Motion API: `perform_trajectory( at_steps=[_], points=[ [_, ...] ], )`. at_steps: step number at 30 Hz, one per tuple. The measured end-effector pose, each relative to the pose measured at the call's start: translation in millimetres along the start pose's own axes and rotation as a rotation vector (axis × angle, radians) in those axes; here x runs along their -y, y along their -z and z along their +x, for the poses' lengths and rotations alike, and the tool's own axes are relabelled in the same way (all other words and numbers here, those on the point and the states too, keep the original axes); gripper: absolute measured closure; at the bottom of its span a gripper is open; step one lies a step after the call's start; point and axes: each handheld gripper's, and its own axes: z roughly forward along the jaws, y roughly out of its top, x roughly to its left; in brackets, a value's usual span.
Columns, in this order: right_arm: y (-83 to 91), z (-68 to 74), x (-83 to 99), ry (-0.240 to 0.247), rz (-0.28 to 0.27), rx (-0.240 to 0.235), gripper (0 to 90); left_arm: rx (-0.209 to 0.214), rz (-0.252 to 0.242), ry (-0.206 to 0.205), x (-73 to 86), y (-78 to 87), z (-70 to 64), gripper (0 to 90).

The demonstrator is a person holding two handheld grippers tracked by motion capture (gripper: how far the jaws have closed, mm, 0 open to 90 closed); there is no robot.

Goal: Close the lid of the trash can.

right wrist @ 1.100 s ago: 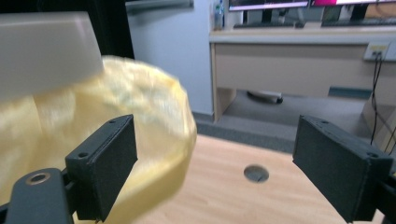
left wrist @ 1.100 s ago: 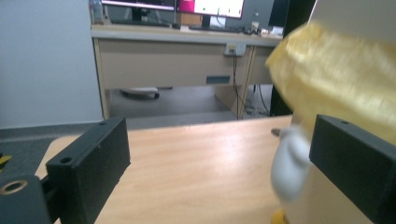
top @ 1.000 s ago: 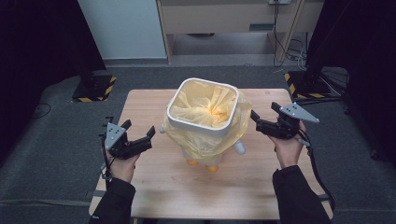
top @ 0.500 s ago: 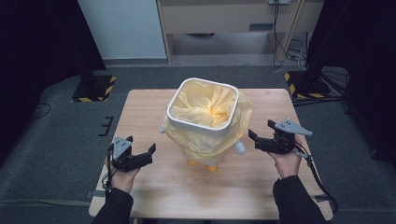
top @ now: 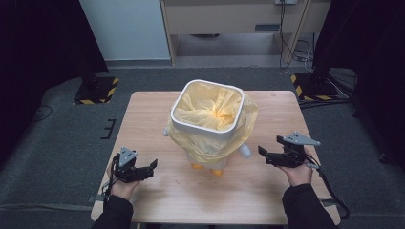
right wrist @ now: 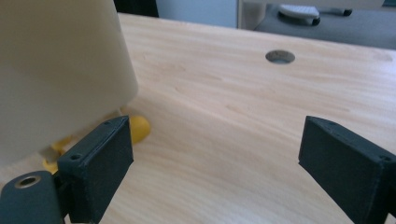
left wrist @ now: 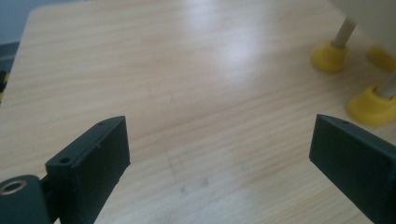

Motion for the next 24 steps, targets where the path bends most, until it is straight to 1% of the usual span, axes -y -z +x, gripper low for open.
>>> perform_trajectory(
  at_steps=[2,3,5,6,7,8,11,13,14,18,19,20,21,24],
  points=[
    [2.8,-4.6,5.3,-0.005,0.014,-0.001,9.9,-0.004,0.022,0.001,4.0,-0.8,4.0,4.5],
    [3.6,-5.9,7.4,-0.006,0.019,-0.002,9.7,-0.005,0.032,0.01,6.0,-1.1,6.9,4.7],
    [5.1,-9.8,13.1,-0.005,0.041,0.002,9.0,-0.01,0.049,0.028,8.6,-2.1,10.3,4.8],
    [5.8,-12.3,16.7,-0.011,0.058,0.006,8.8,-0.012,0.058,0.032,9.7,-2.7,10.8,4.8],
    [6.0,-14.3,19.2,-0.013,0.065,0.01,8.9,-0.016,0.077,0.026,11.5,-3.3,11.6,4.8],
    [5.7,-17.1,23.5,-0.033,0.078,0.015,8.9,-0.021,0.09,0.019,12.8,-4.2,11.8,4.8],
    [3.3,-24.4,31.5,-0.054,0.136,0.028,8.1,-0.037,0.139,-0.008,15.8,-7.2,12.5,4.8],
    [1.1,-30.7,35.5,-0.053,0.169,0.046,7.6,-0.05,0.173,-0.024,18.0,-10.0,14.2,4.8],
    [0.8,-33.1,37.1,-0.077,0.184,0.051,7.6,-0.055,0.183,-0.026,18.7,-10.9,15.1,4.8],
    [1.4,-39.7,39.8,-0.09,0.184,0.083,7.0,-0.061,0.206,-0.013,21.1,-14.0,20.4,4.8],
    [1.3,-41.8,40.8,-0.081,0.182,0.088,6.9,-0.065,0.211,-0.013,21.7,-14.6,21.5,4.8],
    [1.0,-42.6,42.0,-0.086,0.188,0.096,6.5,-0.069,0.216,-0.012,22.3,-15.2,22.8,4.8],
    [0.7,-44.6,43.2,-0.073,0.196,0.109,6.2,-0.073,0.222,-0.011,22.9,-15.8,24.0,4.8],
    [-0.6,-50.3,47.4,-0.077,0.223,0.124,5.8,-0.087,0.232,-0.003,24.7,-16.6,27.7,4.5]
  ],
)
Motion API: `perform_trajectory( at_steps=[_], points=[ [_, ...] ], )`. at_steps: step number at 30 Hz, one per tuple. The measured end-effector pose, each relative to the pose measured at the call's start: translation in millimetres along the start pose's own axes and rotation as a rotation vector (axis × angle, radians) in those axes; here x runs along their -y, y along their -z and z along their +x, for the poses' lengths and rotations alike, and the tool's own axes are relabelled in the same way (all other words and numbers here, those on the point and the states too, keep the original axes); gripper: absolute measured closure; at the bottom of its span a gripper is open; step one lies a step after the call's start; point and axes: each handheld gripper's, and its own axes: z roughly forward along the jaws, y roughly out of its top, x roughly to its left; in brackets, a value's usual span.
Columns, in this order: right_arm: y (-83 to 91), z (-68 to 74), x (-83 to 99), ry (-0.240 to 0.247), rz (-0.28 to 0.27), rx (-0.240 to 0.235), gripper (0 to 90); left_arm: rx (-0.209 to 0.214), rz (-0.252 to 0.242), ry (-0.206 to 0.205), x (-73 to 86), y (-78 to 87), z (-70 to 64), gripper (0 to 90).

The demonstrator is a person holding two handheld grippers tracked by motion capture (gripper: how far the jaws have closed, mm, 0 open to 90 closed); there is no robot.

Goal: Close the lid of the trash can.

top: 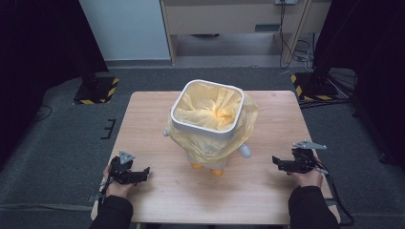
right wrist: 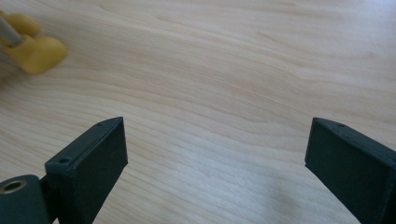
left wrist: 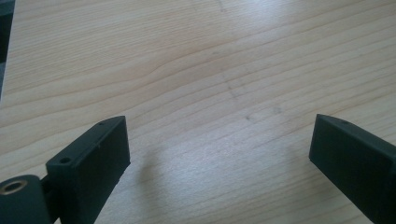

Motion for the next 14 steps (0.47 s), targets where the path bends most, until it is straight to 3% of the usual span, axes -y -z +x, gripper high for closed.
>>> perform_trajectory(
  at_steps=[7,14],
  points=[
    [-4.0,-10.8,7.5,-0.02,0.044,0.027,5.7,0.0,0.032,0.014,2.6,-5.9,3.9,4.0],
    [-5.6,-19.0,13.9,-0.016,0.084,0.066,3.9,0.017,0.019,0.05,5.0,-8.8,8.2,1.0]
  ],
)
